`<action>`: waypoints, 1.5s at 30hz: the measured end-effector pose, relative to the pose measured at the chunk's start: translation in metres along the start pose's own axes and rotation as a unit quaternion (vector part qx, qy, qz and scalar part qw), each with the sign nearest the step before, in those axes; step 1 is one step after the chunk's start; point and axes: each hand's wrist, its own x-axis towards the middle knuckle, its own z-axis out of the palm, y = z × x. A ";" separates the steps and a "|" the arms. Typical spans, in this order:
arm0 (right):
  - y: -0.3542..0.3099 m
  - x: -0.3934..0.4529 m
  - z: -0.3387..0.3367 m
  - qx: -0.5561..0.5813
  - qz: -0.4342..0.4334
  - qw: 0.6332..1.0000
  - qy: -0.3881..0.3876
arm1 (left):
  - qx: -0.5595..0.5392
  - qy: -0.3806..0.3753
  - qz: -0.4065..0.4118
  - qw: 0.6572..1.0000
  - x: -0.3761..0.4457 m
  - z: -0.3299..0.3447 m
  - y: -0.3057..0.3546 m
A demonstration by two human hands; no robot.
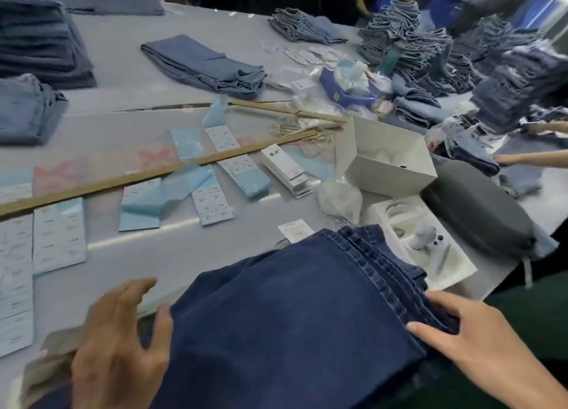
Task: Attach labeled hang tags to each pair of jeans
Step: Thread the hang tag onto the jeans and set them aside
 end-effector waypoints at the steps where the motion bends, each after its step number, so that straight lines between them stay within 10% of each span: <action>1: -0.004 -0.002 0.000 0.002 -0.025 1.000 0.018 | -0.030 -0.045 0.017 0.998 0.009 0.008 0.015; 5: -0.015 0.002 0.002 0.057 -0.092 0.983 0.149 | -0.119 -0.207 0.022 0.971 0.046 0.054 0.075; 10: 0.014 0.018 0.029 -0.019 0.001 1.000 0.023 | -0.135 -0.405 0.078 0.901 0.051 0.113 0.119; 18: 0.023 0.059 0.030 0.224 0.086 0.969 0.056 | -0.142 -0.359 0.167 0.907 0.043 0.133 0.144; 23: -0.010 0.048 0.017 0.176 -0.083 0.973 0.123 | -0.246 -0.348 0.187 0.885 0.048 0.130 0.189; 27: -0.036 0.012 0.034 0.064 -0.256 0.950 0.165 | -0.434 -0.266 0.016 0.861 0.069 0.109 0.210; 32: -0.047 -0.011 0.063 -0.050 -0.332 0.915 0.225 | -0.204 -0.414 0.104 0.881 0.095 0.096 0.213; 41: -0.086 -0.009 0.079 -0.181 -0.355 0.898 0.184 | 0.053 -0.375 0.273 0.884 0.098 0.112 0.243; 45: -0.084 0.001 0.049 -0.015 -0.283 0.958 0.044 | -0.106 -0.438 0.084 0.889 0.122 0.135 0.227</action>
